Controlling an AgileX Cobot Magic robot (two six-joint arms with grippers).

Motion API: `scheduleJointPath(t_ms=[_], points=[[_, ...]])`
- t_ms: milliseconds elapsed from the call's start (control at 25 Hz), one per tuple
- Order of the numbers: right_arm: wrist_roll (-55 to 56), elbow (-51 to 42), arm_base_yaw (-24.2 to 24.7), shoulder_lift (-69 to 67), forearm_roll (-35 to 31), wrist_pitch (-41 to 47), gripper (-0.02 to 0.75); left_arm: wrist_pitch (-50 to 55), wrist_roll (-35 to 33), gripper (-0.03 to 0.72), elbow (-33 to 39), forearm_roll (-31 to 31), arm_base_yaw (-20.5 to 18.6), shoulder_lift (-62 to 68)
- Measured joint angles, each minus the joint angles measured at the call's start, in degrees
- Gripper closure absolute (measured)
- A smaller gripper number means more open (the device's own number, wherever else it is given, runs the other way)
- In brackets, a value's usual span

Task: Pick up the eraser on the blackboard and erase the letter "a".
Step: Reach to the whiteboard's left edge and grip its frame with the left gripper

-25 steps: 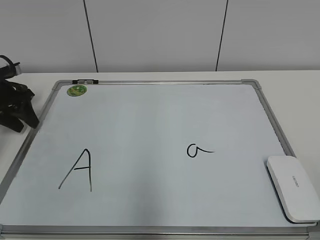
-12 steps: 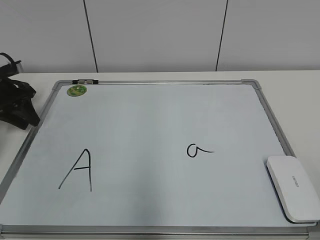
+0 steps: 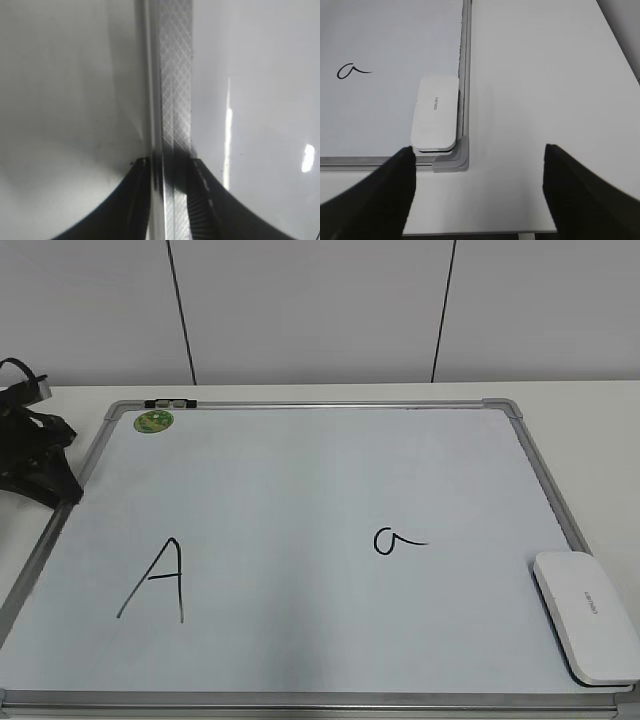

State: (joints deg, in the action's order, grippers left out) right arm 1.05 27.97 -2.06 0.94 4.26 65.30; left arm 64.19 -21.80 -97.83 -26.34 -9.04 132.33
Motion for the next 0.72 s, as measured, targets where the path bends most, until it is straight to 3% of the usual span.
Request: scheduleJointPath(t_ms=[240,720], points=[[0.0,0.0,0.0,0.0,0.0,0.0,0.151,0.3,0.0,0.641,-0.3,-0.2,-0.1,0.0],[0.0,1.6,0.0,-0.3,-0.8,0.0,0.151,0.4,0.0,0.655,-0.3,-0.1,-0.1,0.0]])
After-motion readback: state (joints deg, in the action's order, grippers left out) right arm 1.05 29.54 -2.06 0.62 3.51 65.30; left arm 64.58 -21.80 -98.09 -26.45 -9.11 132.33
